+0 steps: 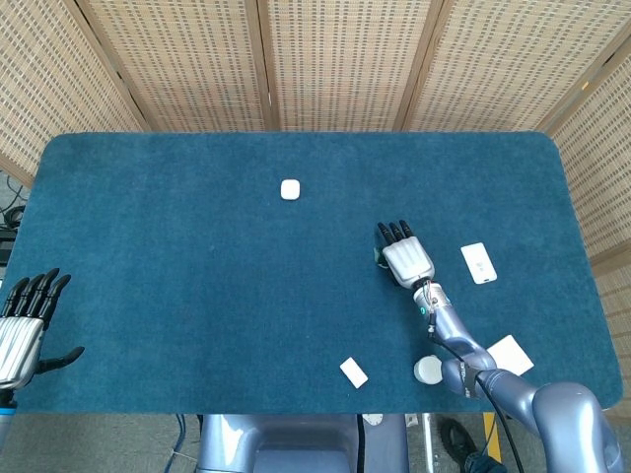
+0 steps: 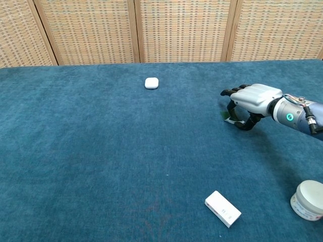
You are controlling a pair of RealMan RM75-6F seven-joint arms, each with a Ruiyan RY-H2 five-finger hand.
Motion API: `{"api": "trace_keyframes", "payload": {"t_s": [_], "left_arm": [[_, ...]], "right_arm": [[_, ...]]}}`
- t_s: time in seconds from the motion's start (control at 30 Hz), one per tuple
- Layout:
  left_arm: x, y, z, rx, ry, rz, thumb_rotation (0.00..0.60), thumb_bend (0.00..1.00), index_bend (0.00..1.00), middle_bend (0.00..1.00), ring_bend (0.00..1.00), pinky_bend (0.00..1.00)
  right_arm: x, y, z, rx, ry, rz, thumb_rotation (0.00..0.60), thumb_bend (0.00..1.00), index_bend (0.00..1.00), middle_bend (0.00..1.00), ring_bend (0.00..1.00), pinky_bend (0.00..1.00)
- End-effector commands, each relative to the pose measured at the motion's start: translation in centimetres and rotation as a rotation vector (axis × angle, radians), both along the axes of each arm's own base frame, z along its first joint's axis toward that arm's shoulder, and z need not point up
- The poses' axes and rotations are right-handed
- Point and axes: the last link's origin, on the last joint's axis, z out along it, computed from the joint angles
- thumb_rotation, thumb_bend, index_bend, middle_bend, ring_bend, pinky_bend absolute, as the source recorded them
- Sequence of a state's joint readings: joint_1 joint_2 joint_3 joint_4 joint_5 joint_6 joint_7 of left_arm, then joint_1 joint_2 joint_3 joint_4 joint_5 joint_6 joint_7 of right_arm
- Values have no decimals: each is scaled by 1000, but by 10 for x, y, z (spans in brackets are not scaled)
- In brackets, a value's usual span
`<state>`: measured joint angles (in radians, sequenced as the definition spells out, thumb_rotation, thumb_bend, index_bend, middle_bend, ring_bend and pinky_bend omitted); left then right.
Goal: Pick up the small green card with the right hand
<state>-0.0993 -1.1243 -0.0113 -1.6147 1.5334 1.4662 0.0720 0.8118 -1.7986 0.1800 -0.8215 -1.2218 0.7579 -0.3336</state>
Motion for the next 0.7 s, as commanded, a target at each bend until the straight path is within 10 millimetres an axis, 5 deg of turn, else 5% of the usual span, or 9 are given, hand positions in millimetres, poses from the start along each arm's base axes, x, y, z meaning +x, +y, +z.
{"api": "trace_keyframes", "payload": {"t_s": [0.03, 0.3, 0.7], "left_arm": [[0, 0, 0, -1, 1, 0, 600, 0, 0, 0, 0, 0], [0, 1, 0, -2, -1, 2, 600, 0, 0, 0, 0, 0], [-1, 6, 1, -3, -4, 15, 600, 0, 0, 0, 0, 0]], "right_arm": [[0, 0, 0, 0, 1, 2, 600, 517, 664, 39, 0, 0], [5, -11, 7, -53, -13, 22, 600, 517, 719, 91, 0, 0], [40, -85, 72, -342, -21, 55, 600, 521, 724, 109, 0, 0]]}}
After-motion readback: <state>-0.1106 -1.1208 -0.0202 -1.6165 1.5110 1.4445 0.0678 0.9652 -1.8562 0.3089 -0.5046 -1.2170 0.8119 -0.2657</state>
